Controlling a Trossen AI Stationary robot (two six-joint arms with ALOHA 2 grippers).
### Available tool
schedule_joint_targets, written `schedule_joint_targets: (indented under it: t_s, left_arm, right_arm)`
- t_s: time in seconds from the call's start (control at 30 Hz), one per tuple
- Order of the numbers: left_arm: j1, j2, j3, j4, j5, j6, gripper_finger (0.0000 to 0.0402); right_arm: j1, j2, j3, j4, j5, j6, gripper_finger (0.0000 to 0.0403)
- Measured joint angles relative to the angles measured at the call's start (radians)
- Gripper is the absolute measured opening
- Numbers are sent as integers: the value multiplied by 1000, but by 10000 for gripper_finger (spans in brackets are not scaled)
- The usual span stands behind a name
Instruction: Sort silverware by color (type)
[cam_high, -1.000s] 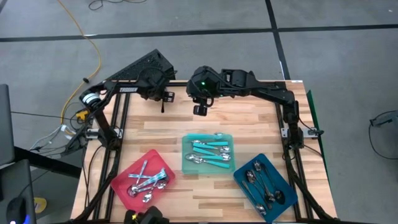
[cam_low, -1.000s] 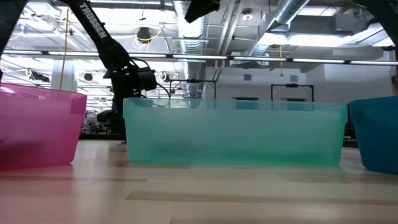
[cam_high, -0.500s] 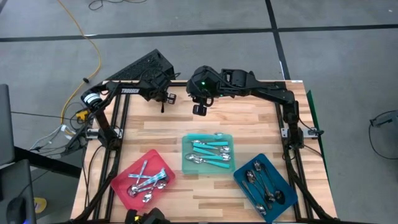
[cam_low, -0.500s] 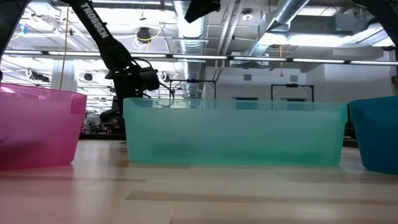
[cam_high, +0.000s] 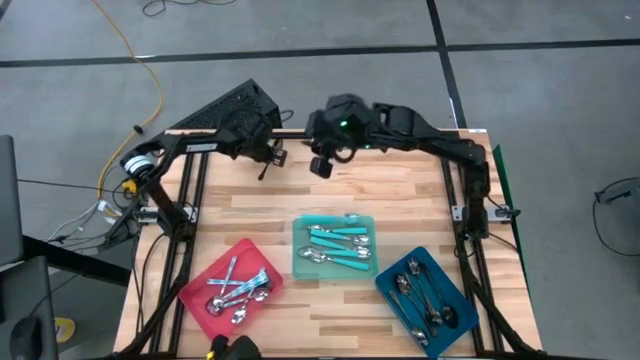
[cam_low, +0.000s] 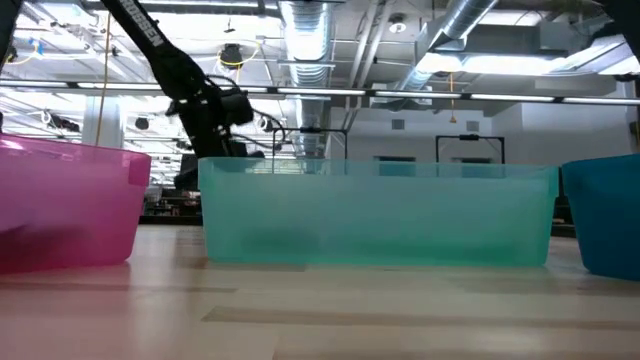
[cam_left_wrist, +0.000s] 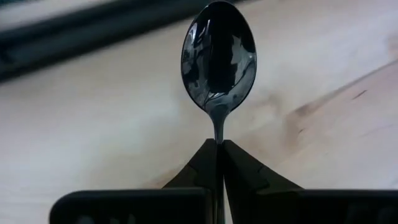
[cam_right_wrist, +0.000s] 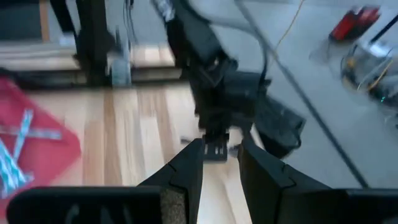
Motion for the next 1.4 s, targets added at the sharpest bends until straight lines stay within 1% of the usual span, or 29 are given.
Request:
schedule_joint_targets:
  t_s: [0.17, 0.23, 0.33, 0.4, 0.53, 0.57, 0.63, 0.7, 0.77, 0.8, 0.87, 1.0, 1.07, 1.13, 1.17, 1.23, 1.3, 1.4]
  left_arm:
    - [-2, -123, 0, 8, 74, -4, 0]
    - [-5, -195, 0, 18, 114, -4, 0]
    - [-19, -320, 0, 47, 137, -20, 0]
    - [-48, -410, 0, 80, 140, -14, 0]
    - [-147, -574, 1, 165, 143, 47, 0]
    - [-177, -611, 1, 193, 137, 64, 0]
    - [-243, -674, 3, 240, 92, 84, 0]
    - [-314, -723, 3, 259, 23, 114, 0]
    - [-387, -751, 3, 259, -42, 166, 0]
    - [-422, -761, 3, 261, -68, 193, 0]
    - [-491, -769, 3, 259, -115, 227, 0]
    - [-600, -759, 3, 259, -177, 263, 0]
    - [-641, -749, 3, 258, -225, 269, 0]
    - [-676, -735, 2, 260, -286, 272, 0]
    - [-692, -728, 3, 266, -315, 277, 0]
    - [-723, -705, 3, 257, -384, 293, 0]
    - [-750, -677, 3, 257, -483, 306, 0]
    - [-784, -619, 3, 252, -643, 316, 0]
  right_arm:
    - [7, -86, 0, 27, -14, 27, 123]
    - [14, -126, -1, 15, -23, 45, 123]
    - [28, -193, 0, -15, -22, 62, 123]
    - [42, -230, 2, -36, -21, 84, 123]
    - [72, -282, 1, -139, -16, 104, 123]
    - [83, -289, 1, -162, -7, 104, 123]
    - [110, -297, -13, -194, 22, 104, 123]
    - [140, -304, -45, -192, 38, 105, 123]
    - [171, -310, -112, -172, 42, 97, 123]
    - [186, -316, -157, -143, 46, 91, 123]
    - [209, -344, -292, -52, 58, 77, 123]
    - [240, -442, -643, 336, 39, 74, 123]
    - [242, -503, -805, 550, 47, 108, 123]
    - [239, -547, -932, 698, 73, 156, 123]
    - [239, -561, -981, 777, 84, 181, 123]
    - [241, -570, -1059, 860, 99, 217, 123]
    - [249, -564, -1102, 923, 120, 245, 123]
    - [252, -550, -1131, 969, 177, 261, 123]
